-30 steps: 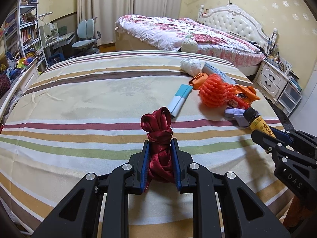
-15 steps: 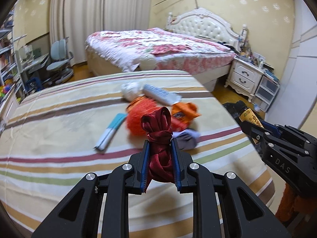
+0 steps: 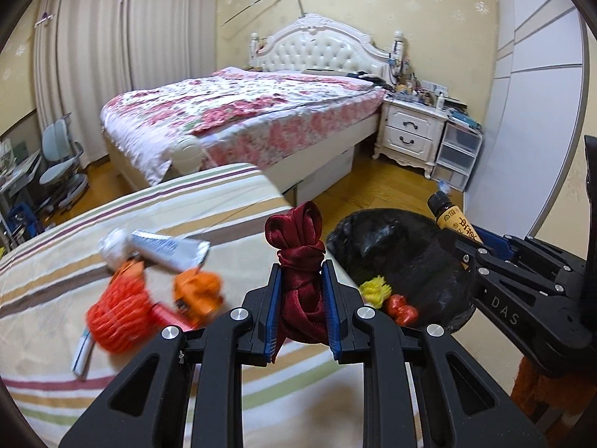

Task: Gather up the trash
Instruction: 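Carry the red cloth and gold bottle in both tools over the black bin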

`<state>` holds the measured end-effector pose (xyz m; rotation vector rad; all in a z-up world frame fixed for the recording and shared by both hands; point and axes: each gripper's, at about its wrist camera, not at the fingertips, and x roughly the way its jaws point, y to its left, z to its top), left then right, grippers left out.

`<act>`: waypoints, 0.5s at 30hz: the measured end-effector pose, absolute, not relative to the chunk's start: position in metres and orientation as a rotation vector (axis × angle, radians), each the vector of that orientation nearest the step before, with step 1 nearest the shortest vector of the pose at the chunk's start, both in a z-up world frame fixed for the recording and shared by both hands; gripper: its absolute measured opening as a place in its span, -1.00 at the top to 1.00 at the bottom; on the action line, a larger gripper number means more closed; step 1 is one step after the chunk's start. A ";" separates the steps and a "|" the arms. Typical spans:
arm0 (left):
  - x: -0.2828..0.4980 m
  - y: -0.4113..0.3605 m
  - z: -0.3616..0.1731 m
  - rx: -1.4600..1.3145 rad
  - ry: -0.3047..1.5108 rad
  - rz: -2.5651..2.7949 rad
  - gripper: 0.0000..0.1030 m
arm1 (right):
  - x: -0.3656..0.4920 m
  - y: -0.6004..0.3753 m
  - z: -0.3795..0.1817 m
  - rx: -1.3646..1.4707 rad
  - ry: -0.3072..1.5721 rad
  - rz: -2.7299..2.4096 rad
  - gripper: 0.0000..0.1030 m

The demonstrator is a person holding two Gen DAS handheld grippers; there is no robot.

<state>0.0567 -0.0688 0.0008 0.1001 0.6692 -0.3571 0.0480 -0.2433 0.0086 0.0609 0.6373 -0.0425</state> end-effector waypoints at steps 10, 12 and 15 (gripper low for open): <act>0.100 -0.130 -0.017 0.148 0.702 -0.403 0.57 | 0.074 -0.291 -0.012 0.084 0.656 -0.124 0.55; 0.107 -0.139 -0.021 0.153 0.710 -0.410 0.57 | 0.079 -0.298 -0.016 0.090 0.659 -0.131 0.55; 0.114 -0.152 -0.026 0.171 0.719 -0.414 0.57 | 0.085 -0.306 -0.020 0.104 0.665 -0.137 0.55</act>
